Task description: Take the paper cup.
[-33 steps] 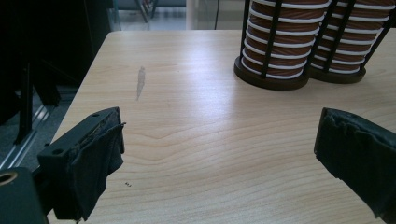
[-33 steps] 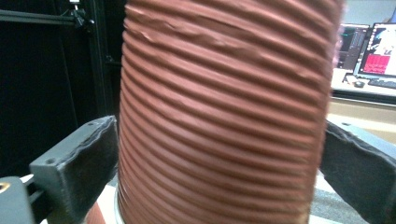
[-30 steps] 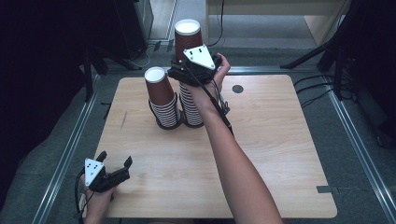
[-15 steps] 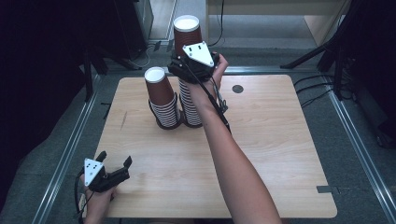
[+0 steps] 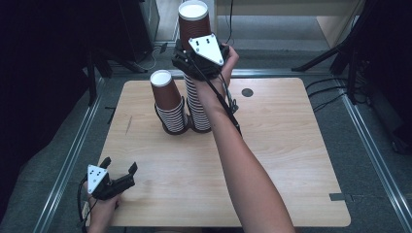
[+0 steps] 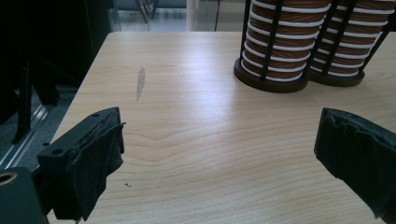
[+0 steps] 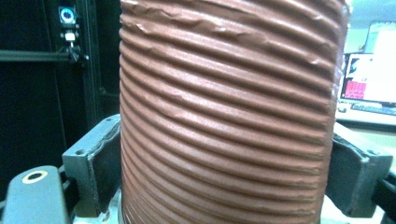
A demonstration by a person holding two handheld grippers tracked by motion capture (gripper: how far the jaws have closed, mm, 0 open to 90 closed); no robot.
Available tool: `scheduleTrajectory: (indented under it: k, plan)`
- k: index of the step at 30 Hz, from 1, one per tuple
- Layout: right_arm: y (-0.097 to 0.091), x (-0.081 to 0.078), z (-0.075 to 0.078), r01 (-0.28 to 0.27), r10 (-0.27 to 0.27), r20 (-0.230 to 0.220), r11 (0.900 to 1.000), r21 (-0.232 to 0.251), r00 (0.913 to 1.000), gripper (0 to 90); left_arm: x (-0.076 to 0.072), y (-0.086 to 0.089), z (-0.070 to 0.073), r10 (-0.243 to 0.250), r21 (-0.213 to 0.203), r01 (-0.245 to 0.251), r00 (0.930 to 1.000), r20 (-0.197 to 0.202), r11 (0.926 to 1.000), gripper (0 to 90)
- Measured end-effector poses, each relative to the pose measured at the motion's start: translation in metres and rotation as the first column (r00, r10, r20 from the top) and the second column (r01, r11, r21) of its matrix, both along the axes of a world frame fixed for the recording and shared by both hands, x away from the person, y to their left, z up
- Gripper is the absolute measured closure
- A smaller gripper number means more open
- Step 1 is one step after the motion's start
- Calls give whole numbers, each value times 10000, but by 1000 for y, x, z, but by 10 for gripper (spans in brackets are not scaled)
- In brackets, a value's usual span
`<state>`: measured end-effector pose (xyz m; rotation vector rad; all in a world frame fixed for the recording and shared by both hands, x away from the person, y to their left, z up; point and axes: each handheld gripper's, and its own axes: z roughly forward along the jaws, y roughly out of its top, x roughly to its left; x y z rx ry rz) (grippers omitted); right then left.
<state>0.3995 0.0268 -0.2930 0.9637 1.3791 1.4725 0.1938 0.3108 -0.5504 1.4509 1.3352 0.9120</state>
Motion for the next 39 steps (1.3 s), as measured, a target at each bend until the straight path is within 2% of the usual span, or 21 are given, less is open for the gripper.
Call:
scheduleTrajectory:
  k: [2, 8, 15, 27, 39]
  plan:
    - [1, -2, 7, 47, -48, 279, 10000, 45, 9996, 130, 0, 0, 0, 8, 24, -8, 10000, -1, 10000, 19]
    - [0, -7, 19, 27, -37, 722, 9999, 141, 9974, 134, 0, 0, 0, 11, -14, -11, 10000, -1, 10000, 19]
    - [-4, -13, 29, -4, -26, 1004, 9996, 293, 9949, 135, 0, 0, 0, 30, -37, -30, 10000, -5, 10000, 19]
    - [-19, -27, 41, -15, -45, 1271, 9989, 472, 9919, 135, 0, 0, 0, 39, -45, -39, 10000, -47, 10000, 19]
    - [-37, -37, 43, 110, -178, 1470, 9988, 471, 9890, 135, 0, 0, 0, 56, -77, -56, 10000, -50, 10000, 19]
